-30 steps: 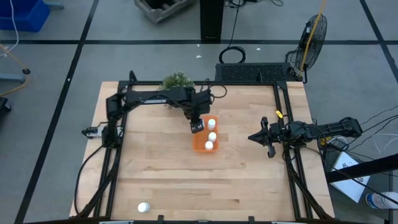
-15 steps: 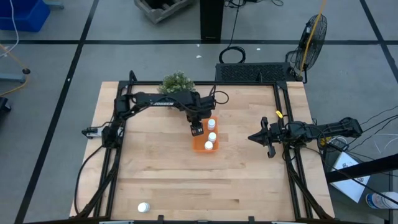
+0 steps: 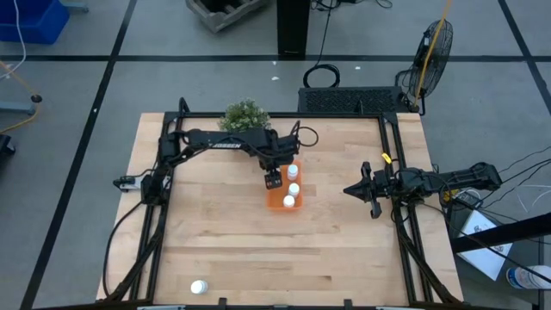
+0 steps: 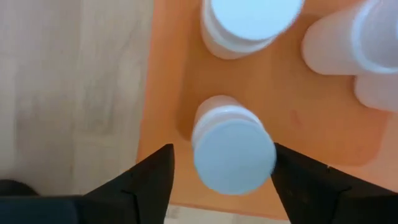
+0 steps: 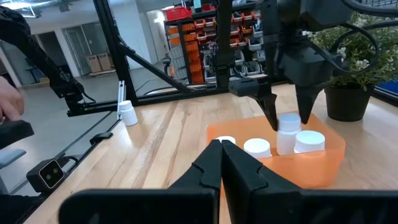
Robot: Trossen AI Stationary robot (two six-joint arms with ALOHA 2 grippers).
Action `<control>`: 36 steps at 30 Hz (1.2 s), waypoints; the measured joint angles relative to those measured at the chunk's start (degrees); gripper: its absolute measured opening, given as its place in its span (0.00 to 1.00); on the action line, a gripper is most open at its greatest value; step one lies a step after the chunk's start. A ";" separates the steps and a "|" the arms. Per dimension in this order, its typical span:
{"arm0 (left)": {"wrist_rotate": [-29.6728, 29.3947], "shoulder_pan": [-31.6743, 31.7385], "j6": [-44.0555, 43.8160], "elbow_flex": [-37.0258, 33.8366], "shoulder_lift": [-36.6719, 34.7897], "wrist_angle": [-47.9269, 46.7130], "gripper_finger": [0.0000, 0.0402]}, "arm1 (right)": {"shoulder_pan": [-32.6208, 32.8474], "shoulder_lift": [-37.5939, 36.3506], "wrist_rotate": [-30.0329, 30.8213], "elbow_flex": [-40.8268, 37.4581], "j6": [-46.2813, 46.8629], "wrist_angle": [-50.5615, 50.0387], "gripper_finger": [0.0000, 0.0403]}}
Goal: Pick and place pill bottles into a basket
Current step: Put the white medicine bottle into the orange bin
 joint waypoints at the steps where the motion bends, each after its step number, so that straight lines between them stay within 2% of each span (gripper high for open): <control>1: -1.01 -0.13 0.03 -0.01 -0.01 -0.02 0.66 | 0.00 0.00 0.00 0.00 0.00 0.00 0.00; 5: -2.14 -0.59 0.68 -0.01 -0.52 -0.78 0.70 | 0.01 0.00 0.00 -0.01 0.00 0.00 0.00; 10: -2.07 -1.45 0.85 2.74 -1.96 -3.20 0.71 | -0.01 -0.02 0.00 0.00 0.00 0.02 0.00; 18: -1.63 -6.08 -4.81 9.60 -3.92 -15.78 0.71 | 0.00 0.15 0.00 0.01 0.00 0.00 0.00; 23: 0.78 -12.57 -9.68 8.19 -5.62 -24.73 0.71 | 0.00 0.39 0.00 0.01 0.00 0.05 0.00; 28: 1.32 -22.20 -16.21 5.88 -6.71 -24.85 0.71 | -0.01 0.55 0.00 -0.01 0.00 0.34 0.00; 36: -2.17 -35.87 -33.94 3.65 -6.91 -24.67 0.71 | -0.01 0.59 0.00 -0.01 0.00 0.13 0.00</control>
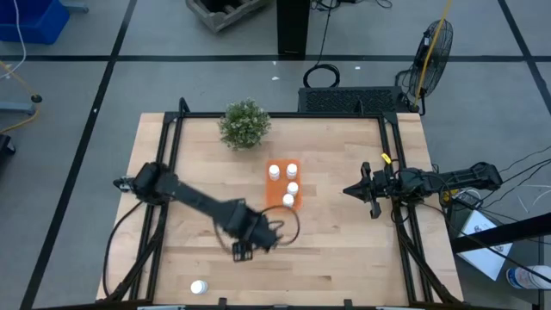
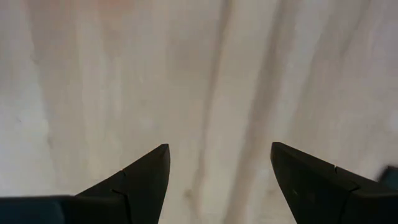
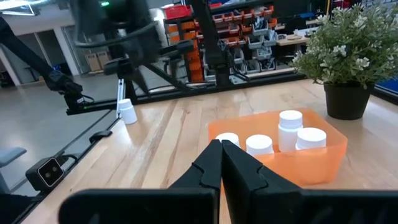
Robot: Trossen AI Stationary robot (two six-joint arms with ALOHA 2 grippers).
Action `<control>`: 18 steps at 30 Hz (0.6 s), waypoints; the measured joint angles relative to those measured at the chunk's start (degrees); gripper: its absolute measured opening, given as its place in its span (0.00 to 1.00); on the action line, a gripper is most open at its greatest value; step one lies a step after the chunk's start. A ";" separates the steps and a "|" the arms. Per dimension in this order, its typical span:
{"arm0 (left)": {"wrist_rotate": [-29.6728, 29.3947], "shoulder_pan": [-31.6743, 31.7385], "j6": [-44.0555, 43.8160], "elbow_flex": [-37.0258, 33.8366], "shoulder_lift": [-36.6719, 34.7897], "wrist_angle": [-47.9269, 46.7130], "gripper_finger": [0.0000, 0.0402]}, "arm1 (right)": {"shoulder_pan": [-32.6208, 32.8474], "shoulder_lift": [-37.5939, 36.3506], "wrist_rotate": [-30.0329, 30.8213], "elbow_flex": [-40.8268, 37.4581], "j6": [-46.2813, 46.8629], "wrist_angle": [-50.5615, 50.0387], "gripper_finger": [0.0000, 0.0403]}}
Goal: Pick and place pill bottles into a basket
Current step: Put the white medicine bottle into the orange bin
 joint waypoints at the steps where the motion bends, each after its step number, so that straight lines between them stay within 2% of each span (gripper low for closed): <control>1: 0.15 -1.49 -2.30 -0.12 -0.01 0.05 0.71 | 0.02 0.00 0.00 0.00 0.00 -0.04 0.00; 8: -0.34 -10.40 -16.86 -0.21 -0.02 0.88 0.71 | 0.00 0.00 0.00 0.00 0.00 -0.11 0.00; 14: -2.83 -18.79 -28.67 -0.23 -0.02 1.84 0.71 | 0.00 0.00 0.00 0.02 0.00 -0.11 0.00; 18: -5.69 -24.61 -37.42 -0.23 -0.02 -1.13 0.71 | 0.00 0.00 0.00 0.00 0.00 -0.11 0.00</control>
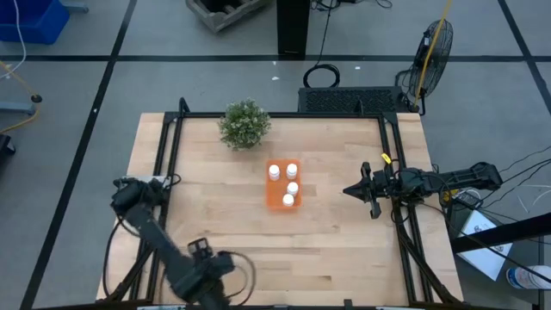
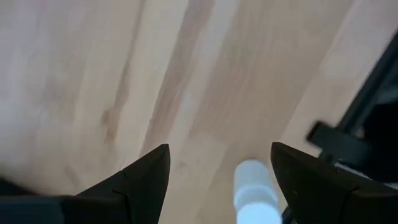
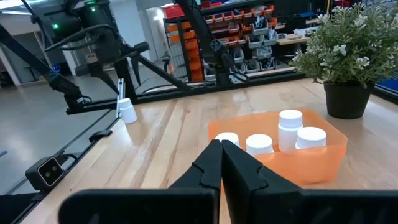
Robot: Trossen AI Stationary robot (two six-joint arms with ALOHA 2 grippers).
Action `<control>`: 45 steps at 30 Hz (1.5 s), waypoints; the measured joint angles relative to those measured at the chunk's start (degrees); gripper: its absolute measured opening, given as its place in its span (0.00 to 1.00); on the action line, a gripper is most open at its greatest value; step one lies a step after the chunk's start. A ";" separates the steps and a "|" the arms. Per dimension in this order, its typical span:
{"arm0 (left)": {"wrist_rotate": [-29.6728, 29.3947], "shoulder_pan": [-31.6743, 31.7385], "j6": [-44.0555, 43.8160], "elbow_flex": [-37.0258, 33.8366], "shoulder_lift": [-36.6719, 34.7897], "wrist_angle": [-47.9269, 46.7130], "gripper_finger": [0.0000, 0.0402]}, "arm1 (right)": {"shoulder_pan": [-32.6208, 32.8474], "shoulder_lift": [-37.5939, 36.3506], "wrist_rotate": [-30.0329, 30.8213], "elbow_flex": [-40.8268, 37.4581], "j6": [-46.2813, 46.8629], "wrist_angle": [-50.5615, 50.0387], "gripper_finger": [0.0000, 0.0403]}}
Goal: Pick and place pill bottles into a basket
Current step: Put the white medicine bottle into the orange bin
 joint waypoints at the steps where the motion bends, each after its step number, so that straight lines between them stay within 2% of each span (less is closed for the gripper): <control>1: -0.78 -1.34 -2.11 0.00 0.02 -0.77 0.71 | 0.02 0.00 0.00 0.01 0.00 0.00 0.00; 5: -1.05 -5.21 -8.96 0.00 0.02 -2.09 0.71 | 0.00 0.00 0.00 0.02 -0.02 0.00 0.00; 12: 0.85 -7.05 -15.23 0.00 0.02 -2.44 0.71 | 0.00 0.00 0.00 0.00 0.00 0.00 0.00; 24: -0.25 -9.19 -18.29 0.00 0.02 -0.06 0.71 | 0.00 0.00 0.00 0.02 0.00 0.00 0.00; 32: -0.27 -13.27 -26.59 0.00 0.02 -1.41 0.71 | 0.00 0.00 0.00 0.00 0.00 -0.01 0.00; 37: -2.26 -13.36 -29.58 0.00 0.04 2.96 0.71 | 0.00 0.00 0.02 0.01 0.00 0.00 0.00; 45: -1.64 -13.33 -30.50 -1.69 0.06 2.66 0.71 | 0.02 -0.02 0.00 0.00 0.00 -0.02 0.00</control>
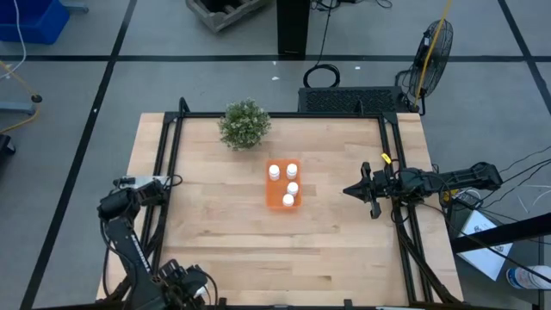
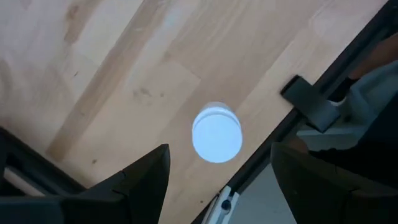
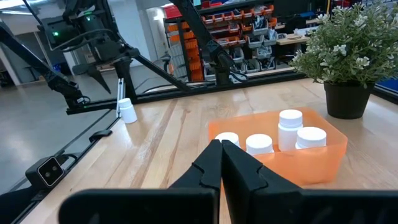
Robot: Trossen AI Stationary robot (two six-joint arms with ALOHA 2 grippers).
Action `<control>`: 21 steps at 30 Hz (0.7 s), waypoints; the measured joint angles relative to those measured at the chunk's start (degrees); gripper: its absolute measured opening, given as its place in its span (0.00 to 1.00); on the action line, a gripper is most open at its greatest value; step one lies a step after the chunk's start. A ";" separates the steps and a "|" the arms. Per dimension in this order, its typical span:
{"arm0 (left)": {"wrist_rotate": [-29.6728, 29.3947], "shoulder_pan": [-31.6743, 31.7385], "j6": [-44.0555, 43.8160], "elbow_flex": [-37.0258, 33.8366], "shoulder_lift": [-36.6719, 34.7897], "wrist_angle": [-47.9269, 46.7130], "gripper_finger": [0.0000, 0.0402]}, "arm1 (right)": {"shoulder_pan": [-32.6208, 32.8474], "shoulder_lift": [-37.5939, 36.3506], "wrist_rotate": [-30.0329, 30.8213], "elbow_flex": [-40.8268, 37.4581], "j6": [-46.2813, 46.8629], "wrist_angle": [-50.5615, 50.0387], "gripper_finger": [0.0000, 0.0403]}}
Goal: Pick and place pill bottles into a basket
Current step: Put the white medicine bottle into the orange bin
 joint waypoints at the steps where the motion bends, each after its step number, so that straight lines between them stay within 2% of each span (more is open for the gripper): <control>1: 0.05 -0.04 0.00 -0.63 0.00 0.31 0.71 | 0.00 0.00 0.00 0.01 0.00 0.00 0.00; 7: 2.42 0.13 0.15 -4.21 0.02 2.45 0.71 | -0.01 0.00 0.00 0.01 0.00 0.00 0.00; 14: 2.29 0.51 1.93 -7.04 0.02 8.52 0.71 | -0.02 0.00 0.00 0.02 0.00 0.00 0.00; 21: 2.97 0.44 2.03 -9.41 0.04 9.60 0.71 | -0.01 0.00 0.00 0.01 0.00 0.00 0.00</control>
